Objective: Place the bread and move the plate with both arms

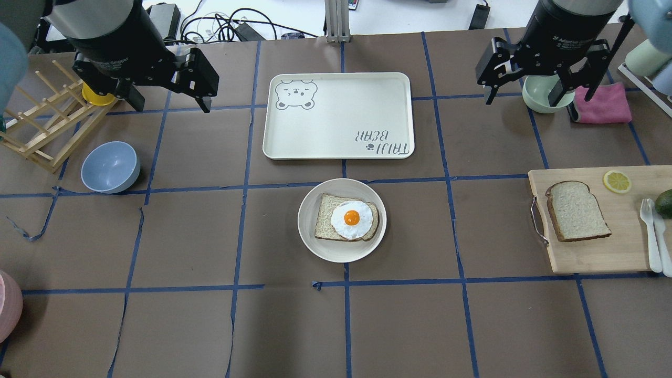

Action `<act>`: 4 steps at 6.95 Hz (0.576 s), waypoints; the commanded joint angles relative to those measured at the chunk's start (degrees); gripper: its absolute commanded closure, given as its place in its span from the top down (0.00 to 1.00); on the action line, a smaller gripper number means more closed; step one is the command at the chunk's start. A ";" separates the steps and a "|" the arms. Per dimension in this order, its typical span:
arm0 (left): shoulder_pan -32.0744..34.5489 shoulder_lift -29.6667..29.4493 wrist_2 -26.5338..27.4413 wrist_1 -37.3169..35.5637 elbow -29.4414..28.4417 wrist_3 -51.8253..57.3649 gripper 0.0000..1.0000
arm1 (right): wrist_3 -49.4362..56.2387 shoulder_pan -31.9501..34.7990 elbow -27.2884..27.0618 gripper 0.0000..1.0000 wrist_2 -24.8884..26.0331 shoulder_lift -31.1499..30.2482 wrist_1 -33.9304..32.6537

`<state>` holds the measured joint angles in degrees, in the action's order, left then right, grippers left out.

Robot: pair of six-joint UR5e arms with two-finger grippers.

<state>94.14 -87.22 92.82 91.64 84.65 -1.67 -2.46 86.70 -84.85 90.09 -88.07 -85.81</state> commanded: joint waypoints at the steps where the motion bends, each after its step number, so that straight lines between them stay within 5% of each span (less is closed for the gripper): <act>1: -0.01 0.03 0.08 0.03 -0.01 0.00 1.00 | 0.00 -0.04 0.12 1.00 0.08 0.00 0.03; 4: -0.01 0.12 0.00 0.03 -0.01 0.00 1.00 | 0.00 -0.04 -0.22 1.00 0.17 0.00 0.03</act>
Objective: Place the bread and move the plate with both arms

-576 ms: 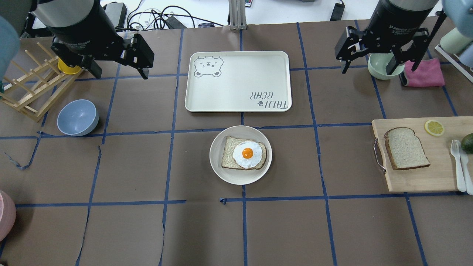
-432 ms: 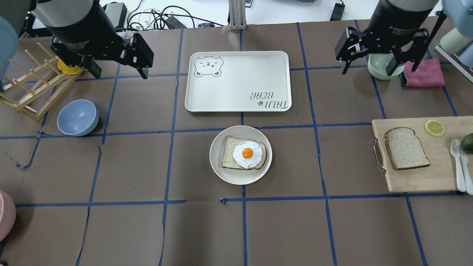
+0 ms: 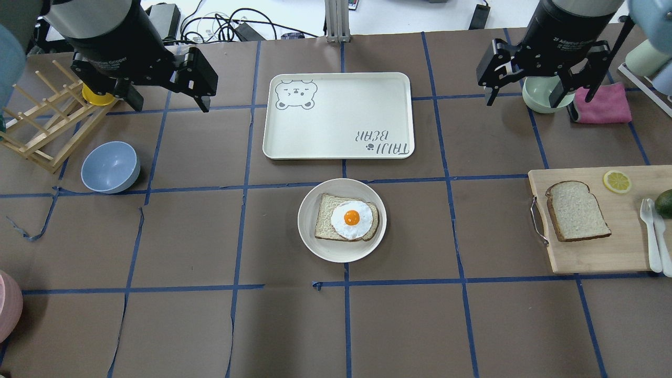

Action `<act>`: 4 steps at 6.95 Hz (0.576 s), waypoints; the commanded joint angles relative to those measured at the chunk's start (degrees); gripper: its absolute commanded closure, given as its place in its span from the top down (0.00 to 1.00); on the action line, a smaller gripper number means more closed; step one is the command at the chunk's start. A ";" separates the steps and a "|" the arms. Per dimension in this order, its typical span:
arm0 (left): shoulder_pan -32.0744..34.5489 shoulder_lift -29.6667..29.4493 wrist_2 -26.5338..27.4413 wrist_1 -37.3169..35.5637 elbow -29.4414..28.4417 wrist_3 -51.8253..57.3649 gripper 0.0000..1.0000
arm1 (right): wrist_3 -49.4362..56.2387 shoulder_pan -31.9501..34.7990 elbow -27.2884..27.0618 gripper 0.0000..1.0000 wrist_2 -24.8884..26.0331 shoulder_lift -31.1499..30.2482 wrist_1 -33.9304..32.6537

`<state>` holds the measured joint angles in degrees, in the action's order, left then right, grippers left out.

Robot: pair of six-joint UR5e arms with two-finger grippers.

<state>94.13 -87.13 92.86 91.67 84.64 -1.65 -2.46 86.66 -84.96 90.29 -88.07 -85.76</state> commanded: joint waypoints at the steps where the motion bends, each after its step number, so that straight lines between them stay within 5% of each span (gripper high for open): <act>1: 0.00 0.03 -0.05 0.00 0.00 -0.02 1.00 | 0.00 0.00 0.23 1.00 0.06 0.00 0.41; 4: 0.00 0.03 0.04 0.09 0.00 -0.02 1.00 | -0.79 2.27 -0.21 1.00 -0.11 -1.58 0.16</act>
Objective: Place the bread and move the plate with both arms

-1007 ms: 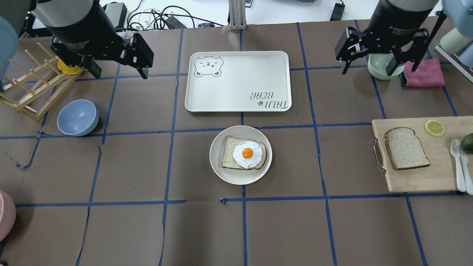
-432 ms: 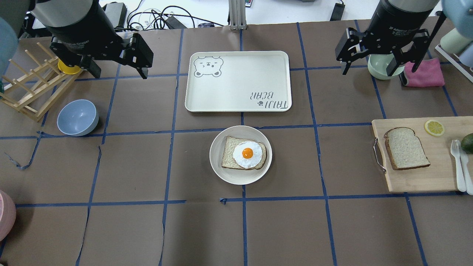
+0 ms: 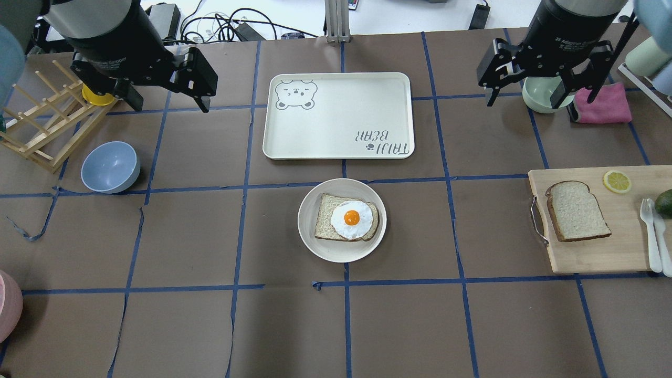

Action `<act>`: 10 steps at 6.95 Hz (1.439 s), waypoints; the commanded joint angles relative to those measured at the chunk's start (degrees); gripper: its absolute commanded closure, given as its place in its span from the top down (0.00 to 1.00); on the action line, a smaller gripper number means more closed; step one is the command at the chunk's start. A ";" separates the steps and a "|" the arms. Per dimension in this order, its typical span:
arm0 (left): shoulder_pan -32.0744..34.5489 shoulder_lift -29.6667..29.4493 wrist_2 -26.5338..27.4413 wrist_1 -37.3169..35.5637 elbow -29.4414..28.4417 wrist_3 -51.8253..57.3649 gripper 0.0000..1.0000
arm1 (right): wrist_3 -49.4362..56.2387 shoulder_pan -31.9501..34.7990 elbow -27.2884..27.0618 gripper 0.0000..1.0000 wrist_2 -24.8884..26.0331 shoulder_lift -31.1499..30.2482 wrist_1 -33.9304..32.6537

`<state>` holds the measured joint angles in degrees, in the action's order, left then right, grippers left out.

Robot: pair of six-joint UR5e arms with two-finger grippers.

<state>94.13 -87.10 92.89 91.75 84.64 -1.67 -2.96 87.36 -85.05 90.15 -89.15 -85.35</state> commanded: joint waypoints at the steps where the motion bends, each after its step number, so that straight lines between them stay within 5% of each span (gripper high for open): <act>1: 0.00 0.00 0.01 0.01 0.00 0.00 1.00 | -0.38 3.49 -0.29 1.00 0.55 -0.41 -0.52; 10: 0.00 0.09 0.10 0.27 0.00 0.09 1.00 | 0.32 2.90 -1.25 1.00 1.16 0.55 0.09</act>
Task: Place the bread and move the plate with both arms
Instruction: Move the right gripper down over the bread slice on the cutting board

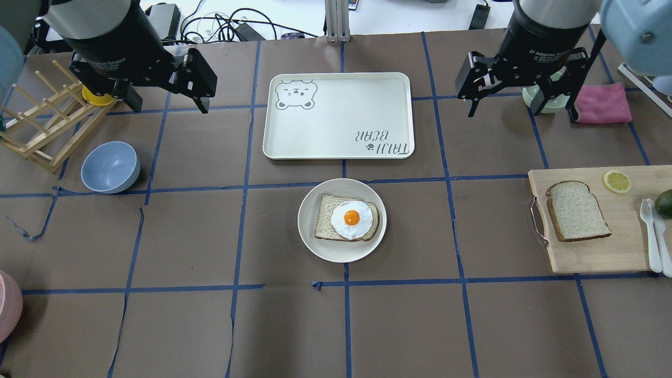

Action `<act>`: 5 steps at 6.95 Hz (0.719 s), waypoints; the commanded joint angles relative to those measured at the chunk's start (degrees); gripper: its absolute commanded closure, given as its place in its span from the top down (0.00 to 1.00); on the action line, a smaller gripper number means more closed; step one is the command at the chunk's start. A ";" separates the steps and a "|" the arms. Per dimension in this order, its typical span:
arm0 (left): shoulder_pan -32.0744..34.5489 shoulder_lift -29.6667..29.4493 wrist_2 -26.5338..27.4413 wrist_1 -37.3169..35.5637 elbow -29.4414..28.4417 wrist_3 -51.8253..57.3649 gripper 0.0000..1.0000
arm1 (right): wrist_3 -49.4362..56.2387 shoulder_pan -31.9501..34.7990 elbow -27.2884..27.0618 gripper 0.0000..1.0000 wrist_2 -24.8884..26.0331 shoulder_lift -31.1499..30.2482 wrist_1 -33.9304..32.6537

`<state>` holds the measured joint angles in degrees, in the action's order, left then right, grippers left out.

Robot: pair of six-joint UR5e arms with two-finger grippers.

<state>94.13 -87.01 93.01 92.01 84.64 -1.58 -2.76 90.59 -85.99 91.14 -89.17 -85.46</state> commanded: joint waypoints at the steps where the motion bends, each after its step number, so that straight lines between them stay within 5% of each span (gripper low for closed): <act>1: 0.00 0.00 -0.02 0.01 0.00 0.00 1.00 | -0.14 -0.85 -0.93 1.00 0.09 0.57 -0.23; 5: -0.09 -0.09 -0.02 -0.08 0.00 0.00 1.00 | 7.99 -9.26 -6.19 1.00 -0.17 3.90 -0.94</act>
<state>94.11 -87.03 92.99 92.00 84.64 -1.58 0.91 84.74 -90.59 91.09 -86.46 -86.19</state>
